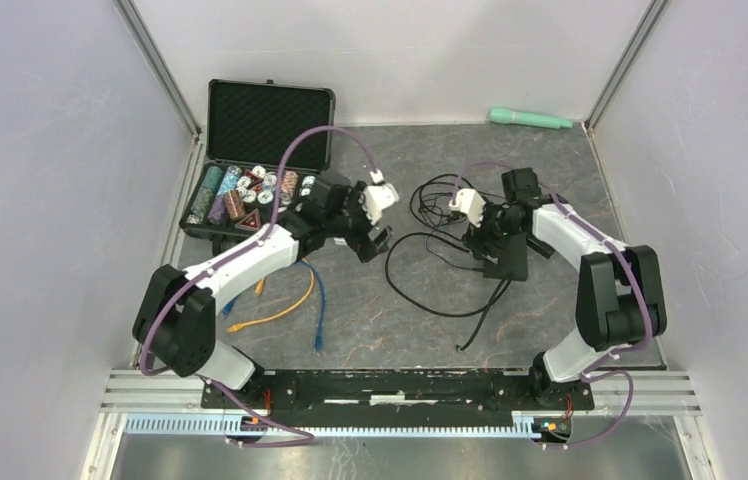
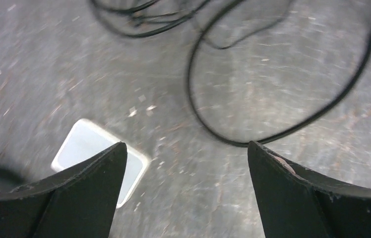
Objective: Pull the plug from the switch port
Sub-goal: Move the switch port to the center of the board, then pull the connector from the switch port.
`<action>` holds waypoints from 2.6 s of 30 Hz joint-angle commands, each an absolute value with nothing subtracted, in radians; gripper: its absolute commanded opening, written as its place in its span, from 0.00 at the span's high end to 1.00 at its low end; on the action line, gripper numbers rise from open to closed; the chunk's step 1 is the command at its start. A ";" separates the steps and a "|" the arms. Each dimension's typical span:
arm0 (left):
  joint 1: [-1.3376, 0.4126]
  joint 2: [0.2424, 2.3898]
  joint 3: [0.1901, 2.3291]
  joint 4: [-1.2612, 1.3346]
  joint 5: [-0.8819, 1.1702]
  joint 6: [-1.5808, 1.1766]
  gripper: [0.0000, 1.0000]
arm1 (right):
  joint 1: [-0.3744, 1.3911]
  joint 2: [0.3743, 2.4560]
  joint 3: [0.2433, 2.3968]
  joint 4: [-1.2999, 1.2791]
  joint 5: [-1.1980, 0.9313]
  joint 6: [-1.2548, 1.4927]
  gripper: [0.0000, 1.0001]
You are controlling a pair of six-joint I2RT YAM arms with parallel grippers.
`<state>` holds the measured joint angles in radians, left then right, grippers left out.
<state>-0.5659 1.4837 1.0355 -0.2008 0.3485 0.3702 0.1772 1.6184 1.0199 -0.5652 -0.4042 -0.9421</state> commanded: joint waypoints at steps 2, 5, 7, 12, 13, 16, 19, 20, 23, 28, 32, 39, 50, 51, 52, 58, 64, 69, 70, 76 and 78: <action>-0.658 1.565 1.120 -0.272 0.498 0.600 0.07 | 0.094 1.535 0.998 -0.453 -0.617 -0.755 0.17; -0.711 1.654 1.229 -0.377 0.536 0.697 0.15 | 0.046 1.537 0.980 -0.368 -0.573 -0.597 0.19; -0.745 1.715 1.294 -0.424 0.549 0.746 0.20 | 0.016 1.554 0.969 -0.328 -0.525 -0.508 0.23; -0.813 1.881 1.451 -0.492 0.572 0.838 0.23 | 0.006 1.564 0.912 -0.244 -0.434 -0.442 0.27; -0.824 1.913 1.496 -0.520 0.576 0.852 0.25 | 0.007 1.559 0.901 -0.232 -0.433 -0.438 0.27; -0.862 2.008 1.610 -0.586 0.579 0.865 0.29 | -0.019 1.540 0.886 -0.219 -0.429 -0.439 0.27; -0.895 2.073 1.680 -0.620 0.579 0.887 0.29 | -0.033 1.523 0.866 -0.194 -0.429 -0.439 0.27; -0.903 2.095 1.711 -0.637 0.579 0.899 0.29 | -0.036 1.524 0.863 -0.192 -0.433 -0.439 0.27; -0.925 2.152 1.790 -0.676 0.582 0.918 0.30 | -0.046 1.542 0.864 -0.193 -0.441 -0.434 0.28; -0.954 2.223 1.867 -0.681 0.594 0.929 0.38 | -0.077 1.571 0.868 -0.193 -0.464 -0.403 0.28; -0.973 2.267 1.892 -0.634 0.566 0.916 0.44 | -0.105 1.589 0.873 -0.195 -0.504 -0.384 0.28; -0.977 2.308 1.898 -0.507 0.539 0.801 0.45 | -0.144 1.639 0.887 -0.206 -0.585 -0.362 0.28; -0.977 2.309 1.878 -0.406 0.424 0.645 0.44 | -0.153 1.658 0.891 -0.218 -0.619 -0.359 0.29; -0.977 2.303 1.858 -0.394 0.421 0.624 0.44 | -0.153 1.659 0.891 -0.218 -0.620 -0.360 0.29; -0.977 2.302 1.846 -0.383 0.420 0.602 0.44 | -0.153 1.660 0.891 -0.220 -0.623 -0.361 0.30; -0.985 2.318 1.835 -0.346 0.361 0.528 0.44 | -0.156 1.671 0.894 -0.230 -0.640 -0.366 0.30; -0.985 2.322 1.824 -0.333 0.371 0.524 0.44 | -0.161 1.680 0.894 -0.234 -0.653 -0.370 0.31; -0.988 2.335 1.848 -0.359 0.386 0.540 0.47 | -0.162 1.692 0.894 -0.240 -0.661 -0.368 0.32; -0.989 2.337 1.850 -0.367 0.391 0.547 0.48 | -0.163 1.693 0.893 -0.239 -0.660 -0.366 0.32; -1.003 2.333 1.837 -0.394 0.356 0.566 0.54 | -0.163 1.694 0.891 -0.238 -0.661 -0.364 0.32; -1.008 2.332 1.828 -0.396 0.333 0.564 0.56 | -0.163 1.696 0.892 -0.239 -0.663 -0.364 0.32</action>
